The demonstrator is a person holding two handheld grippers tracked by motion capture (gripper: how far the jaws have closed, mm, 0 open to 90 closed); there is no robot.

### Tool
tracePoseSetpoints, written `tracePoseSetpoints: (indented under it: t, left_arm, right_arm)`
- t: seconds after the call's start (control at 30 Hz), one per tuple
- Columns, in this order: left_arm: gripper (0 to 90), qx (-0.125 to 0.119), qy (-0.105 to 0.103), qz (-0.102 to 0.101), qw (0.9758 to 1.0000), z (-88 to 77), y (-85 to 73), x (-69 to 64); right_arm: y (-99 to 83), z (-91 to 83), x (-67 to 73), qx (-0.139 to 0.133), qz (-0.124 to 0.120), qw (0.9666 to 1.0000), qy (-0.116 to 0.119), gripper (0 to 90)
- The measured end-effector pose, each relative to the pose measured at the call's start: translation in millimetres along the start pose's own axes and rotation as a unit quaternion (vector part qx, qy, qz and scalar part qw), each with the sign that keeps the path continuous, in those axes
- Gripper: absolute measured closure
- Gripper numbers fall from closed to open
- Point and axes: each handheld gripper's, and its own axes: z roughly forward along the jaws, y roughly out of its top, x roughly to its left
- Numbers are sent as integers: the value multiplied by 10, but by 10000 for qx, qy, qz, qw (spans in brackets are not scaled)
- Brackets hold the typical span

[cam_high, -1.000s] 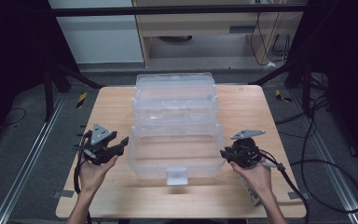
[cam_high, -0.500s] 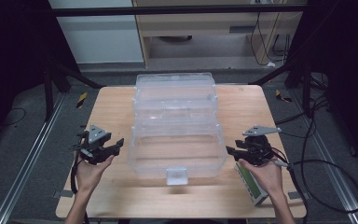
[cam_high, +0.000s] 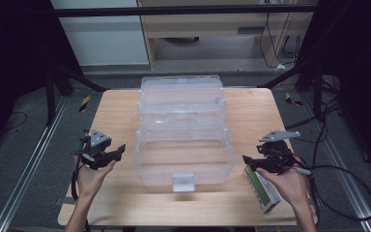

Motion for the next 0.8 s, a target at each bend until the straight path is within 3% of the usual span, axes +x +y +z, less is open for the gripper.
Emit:
tracePoseSetpoints:
  t: [0.2, 0.47, 0.8]
  left_arm:
    - [405, 83, 10, -12, 10000, 33, -17, 19]
    - [399, 166, 3, 47, 9999, 66, -21, 1]
    - [396, 135, 10, 1, 9999, 47, -26, 41]
  right_arm:
    - [-19, -69, 8, 350, -66, 9993, -67, 332]
    - [-49, -84, 27, 921, -56, 9956, -143, 316]
    - [-77, -53, 12, 1350, 45, 9907, -178, 317]
